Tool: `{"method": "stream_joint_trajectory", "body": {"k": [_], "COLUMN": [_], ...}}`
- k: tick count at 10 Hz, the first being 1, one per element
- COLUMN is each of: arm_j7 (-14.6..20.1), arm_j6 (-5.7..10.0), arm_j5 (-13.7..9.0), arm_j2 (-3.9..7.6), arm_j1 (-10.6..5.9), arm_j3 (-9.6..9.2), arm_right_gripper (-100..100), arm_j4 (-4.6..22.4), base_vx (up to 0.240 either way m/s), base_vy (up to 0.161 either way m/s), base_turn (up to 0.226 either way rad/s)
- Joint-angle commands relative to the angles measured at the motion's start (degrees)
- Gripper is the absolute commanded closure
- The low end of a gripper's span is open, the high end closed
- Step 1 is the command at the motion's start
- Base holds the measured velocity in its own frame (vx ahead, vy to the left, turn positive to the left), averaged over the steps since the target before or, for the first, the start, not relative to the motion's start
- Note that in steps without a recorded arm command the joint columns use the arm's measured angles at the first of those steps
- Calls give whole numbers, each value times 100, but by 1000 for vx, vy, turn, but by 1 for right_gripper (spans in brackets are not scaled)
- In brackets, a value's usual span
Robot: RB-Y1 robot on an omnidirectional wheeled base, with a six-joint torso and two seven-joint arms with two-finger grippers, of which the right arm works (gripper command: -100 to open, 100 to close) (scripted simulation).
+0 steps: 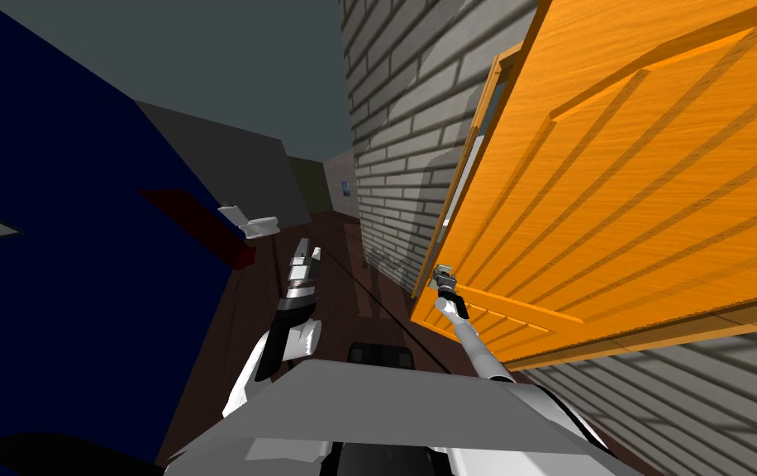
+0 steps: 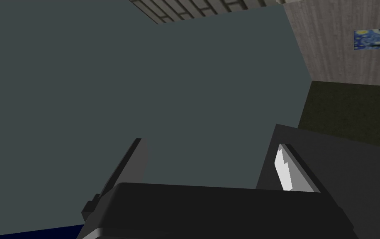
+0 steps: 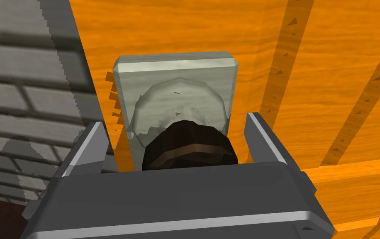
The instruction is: Pull the door open
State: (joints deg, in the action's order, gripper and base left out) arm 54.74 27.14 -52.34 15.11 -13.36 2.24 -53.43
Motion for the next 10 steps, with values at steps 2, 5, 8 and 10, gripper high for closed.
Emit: {"method": "stream_joint_trajectory", "body": {"k": [2, 5, 8, 10], "arm_j7": [0, 0, 135, 286], "arm_j6": [0, 0, -23, -35], "arm_j5": [0, 0, 0, 0], "arm_j2": [0, 0, 94, 196], "arm_j1": [0, 0, 51, 107], "arm_j3": [0, 0, -106, -220], "arm_right_gripper": [100, 100, 100, 100], "arm_j4": [0, 0, -43, -95], "base_vx": [7, -4, -32, -211], "base_vy": [-1, -1, -16, -68], "base_turn": [0, 5, 54, 172]}}
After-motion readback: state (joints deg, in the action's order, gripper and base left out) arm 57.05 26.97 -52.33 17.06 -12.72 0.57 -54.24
